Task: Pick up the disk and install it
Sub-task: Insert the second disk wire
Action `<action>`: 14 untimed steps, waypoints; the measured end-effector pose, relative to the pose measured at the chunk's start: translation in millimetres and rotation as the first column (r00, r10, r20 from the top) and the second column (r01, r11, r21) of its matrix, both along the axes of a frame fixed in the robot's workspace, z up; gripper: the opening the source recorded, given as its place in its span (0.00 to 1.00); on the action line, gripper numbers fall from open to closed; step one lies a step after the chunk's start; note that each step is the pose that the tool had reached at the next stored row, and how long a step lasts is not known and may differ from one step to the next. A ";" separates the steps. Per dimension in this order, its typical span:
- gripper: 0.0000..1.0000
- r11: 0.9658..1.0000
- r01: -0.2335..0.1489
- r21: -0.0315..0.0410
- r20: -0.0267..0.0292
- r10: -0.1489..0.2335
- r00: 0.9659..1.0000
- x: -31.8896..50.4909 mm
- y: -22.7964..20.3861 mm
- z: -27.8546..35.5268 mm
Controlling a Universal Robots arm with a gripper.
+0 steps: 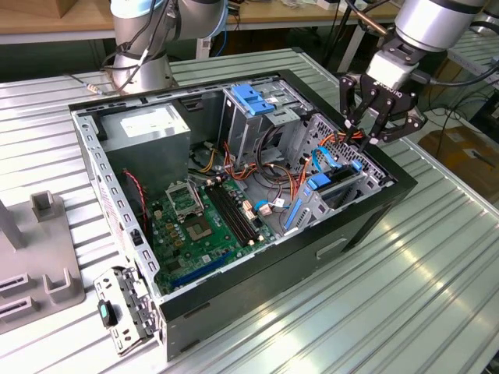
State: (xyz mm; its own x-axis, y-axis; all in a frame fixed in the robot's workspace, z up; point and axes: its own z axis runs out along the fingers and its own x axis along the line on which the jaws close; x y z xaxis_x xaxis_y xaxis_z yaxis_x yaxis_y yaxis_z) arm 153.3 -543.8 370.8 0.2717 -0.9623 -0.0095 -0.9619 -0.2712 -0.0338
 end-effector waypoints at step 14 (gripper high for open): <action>0.36 0.991 -0.131 0.000 0.000 0.131 0.991 0.2 0.0 0.0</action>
